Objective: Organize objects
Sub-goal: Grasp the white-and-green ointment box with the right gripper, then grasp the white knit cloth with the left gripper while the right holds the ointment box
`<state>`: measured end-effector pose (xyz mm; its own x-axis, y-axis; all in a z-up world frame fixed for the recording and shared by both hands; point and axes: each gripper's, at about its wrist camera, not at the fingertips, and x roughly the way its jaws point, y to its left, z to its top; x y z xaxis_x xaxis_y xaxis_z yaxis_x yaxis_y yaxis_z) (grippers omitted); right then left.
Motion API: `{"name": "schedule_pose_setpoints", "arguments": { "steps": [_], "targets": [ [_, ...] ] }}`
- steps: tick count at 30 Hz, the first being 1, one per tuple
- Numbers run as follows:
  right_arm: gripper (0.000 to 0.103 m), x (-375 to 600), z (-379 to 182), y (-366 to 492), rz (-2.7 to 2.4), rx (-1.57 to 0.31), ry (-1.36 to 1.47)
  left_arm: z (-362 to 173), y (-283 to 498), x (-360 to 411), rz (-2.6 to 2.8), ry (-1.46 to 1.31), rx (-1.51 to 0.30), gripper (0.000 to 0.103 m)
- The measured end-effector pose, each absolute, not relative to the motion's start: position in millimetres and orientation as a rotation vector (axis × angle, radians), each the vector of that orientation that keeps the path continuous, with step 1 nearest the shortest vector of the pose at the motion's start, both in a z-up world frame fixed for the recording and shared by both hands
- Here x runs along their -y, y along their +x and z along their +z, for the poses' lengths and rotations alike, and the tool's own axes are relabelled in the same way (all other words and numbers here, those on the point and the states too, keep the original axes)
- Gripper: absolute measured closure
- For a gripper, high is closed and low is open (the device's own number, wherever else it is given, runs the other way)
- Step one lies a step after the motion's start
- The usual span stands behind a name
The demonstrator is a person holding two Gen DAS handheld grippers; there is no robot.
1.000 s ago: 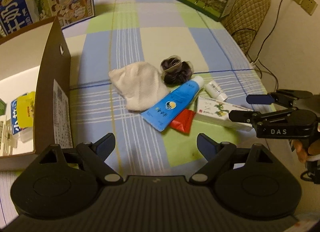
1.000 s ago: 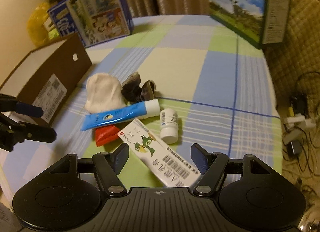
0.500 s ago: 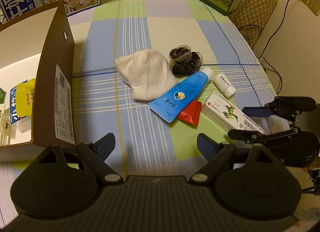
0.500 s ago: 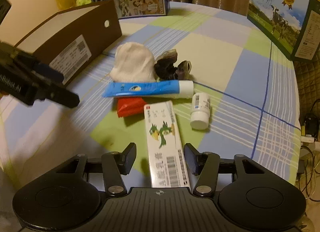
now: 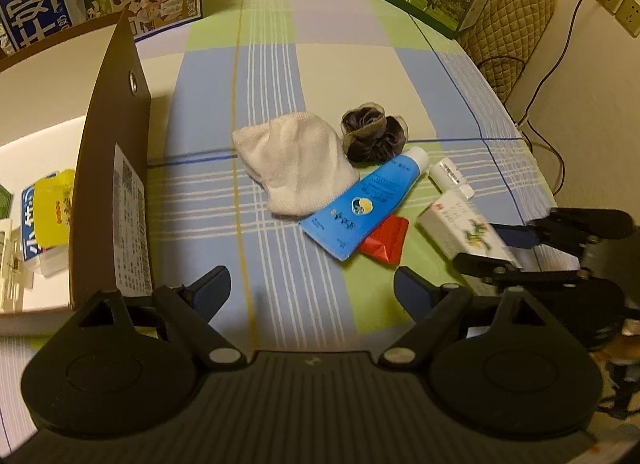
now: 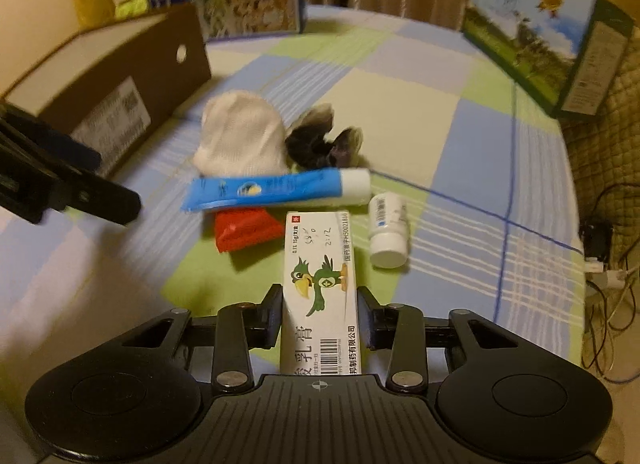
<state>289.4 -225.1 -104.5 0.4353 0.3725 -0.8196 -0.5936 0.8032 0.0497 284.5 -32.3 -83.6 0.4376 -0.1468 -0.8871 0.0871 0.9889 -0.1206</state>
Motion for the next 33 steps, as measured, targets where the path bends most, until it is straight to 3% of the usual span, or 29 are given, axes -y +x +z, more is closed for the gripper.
{"name": "schedule_pose_setpoints", "arguments": {
  "steps": [10,28,32,33],
  "targets": [
    [0.068,274,-61,297,0.431,-0.864,-0.08,-79,339,34,-0.129,-0.068,-1.09,0.017],
    [0.068,348,-60,306,0.184,-0.905,0.121,-128,409,21,-0.083,-0.11,-1.178,0.017],
    [0.068,349,-61,305,0.172,-0.912,0.131,-134,413,22,-0.066,-0.088,-1.186,0.026],
    [0.068,350,-61,304,0.168,-0.914,0.132,-134,413,22,-0.066,-0.082,-1.181,0.034]
  ]
}}
